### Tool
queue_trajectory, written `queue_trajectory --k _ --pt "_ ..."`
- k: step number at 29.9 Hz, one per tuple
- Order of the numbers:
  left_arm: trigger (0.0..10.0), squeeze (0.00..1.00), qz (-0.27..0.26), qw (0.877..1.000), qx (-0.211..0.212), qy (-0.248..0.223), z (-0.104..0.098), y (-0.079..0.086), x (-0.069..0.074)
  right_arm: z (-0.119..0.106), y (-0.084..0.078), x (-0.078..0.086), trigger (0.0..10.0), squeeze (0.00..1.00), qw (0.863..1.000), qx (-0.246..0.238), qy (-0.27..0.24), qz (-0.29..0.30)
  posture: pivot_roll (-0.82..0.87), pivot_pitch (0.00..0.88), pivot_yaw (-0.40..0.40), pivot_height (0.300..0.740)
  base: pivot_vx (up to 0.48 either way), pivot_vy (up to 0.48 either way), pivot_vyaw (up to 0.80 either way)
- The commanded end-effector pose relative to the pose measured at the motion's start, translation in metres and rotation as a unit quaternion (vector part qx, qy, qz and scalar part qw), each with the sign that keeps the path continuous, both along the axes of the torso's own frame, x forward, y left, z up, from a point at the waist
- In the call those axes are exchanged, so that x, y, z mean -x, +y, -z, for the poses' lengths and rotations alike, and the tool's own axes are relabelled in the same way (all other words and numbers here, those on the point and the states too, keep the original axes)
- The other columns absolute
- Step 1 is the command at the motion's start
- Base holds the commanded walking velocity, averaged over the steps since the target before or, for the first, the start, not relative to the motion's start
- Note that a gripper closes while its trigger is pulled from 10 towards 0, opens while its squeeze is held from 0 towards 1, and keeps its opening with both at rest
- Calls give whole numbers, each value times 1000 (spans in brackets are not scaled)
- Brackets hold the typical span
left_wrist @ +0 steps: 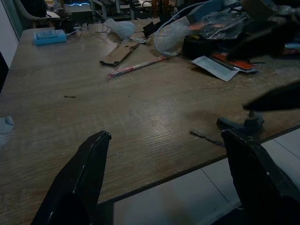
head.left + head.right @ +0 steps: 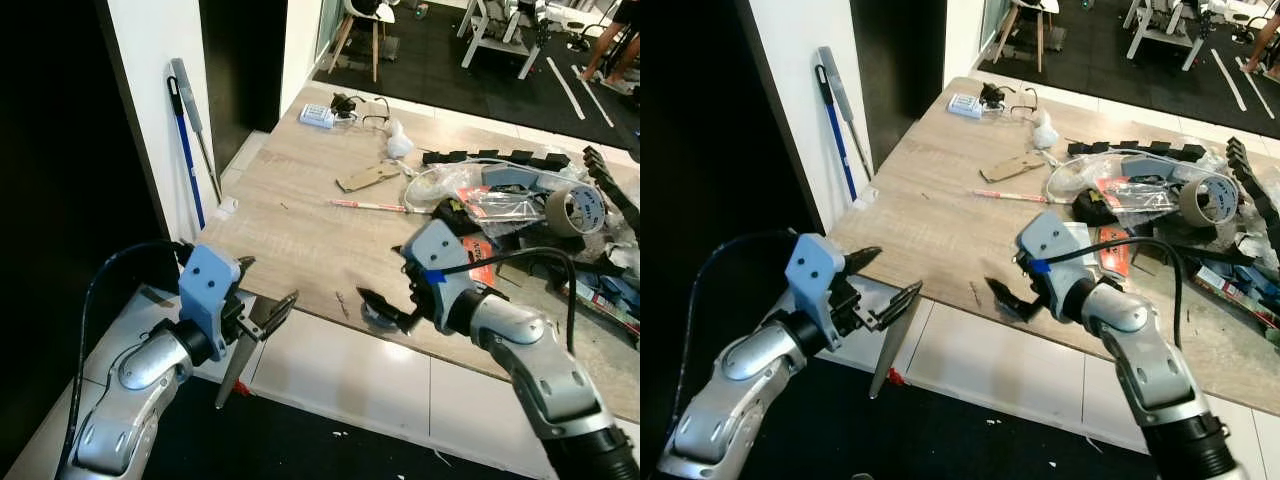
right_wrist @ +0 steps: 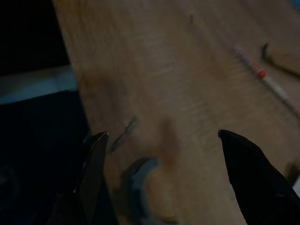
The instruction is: Picking trash to rubbish bin
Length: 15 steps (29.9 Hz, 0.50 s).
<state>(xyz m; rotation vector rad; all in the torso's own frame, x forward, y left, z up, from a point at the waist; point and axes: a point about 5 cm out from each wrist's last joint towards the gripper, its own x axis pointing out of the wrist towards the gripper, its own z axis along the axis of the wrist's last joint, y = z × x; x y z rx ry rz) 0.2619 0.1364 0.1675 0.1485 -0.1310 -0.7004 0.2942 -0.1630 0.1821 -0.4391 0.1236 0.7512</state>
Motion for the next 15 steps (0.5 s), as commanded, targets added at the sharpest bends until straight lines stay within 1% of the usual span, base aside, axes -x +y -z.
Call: queue_trajectory --k 1,3,5,6,8,9,10,12,15 --pt "10000 0 21 1000 -5 -1 0 -3 4 1 2 5 10000 1000 999 17 19 -21 -23 129 -70 740 0 0 0" --pt "10000 0 31 1000 -3 -2 -1 -5 6 1 1 10 10000 1000 998 33 44 -41 -23 128 -71 740 0 0 0" --pt "10000 0 35 999 -4 -2 -2 -5 6 1 0 11 10000 1000 997 38 54 -46 -24 128 -68 740 0 0 0" --pt "10000 0 38 999 -6 -2 -2 -6 7 2 -1 15 10000 1000 994 51 74 -60 -25 128 -67 740 0 0 0" --pt "10000 0 38 999 -6 -2 -2 -6 7 2 -1 15 10000 1000 994 51 74 -60 -25 128 -67 740 0 0 0" --pt "10000 0 41 999 -7 -2 -2 -6 7 4 -3 18 10000 1000 992 60 92 -67 -25 127 -66 740 0 0 0" --pt "10000 0 41 999 -7 -2 -2 -6 7 4 -3 18 10000 1000 992 60 92 -67 -25 127 -66 740 0 0 0" --pt "10000 0 46 999 -13 -4 -2 -9 7 9 -5 23 10000 1000 987 73 123 -74 -26 126 -68 740 0 0 0" --pt "10000 0 48 999 -15 -5 -2 -10 6 12 -6 23 10000 1000 986 77 129 -69 -25 126 -68 740 0 0 0"
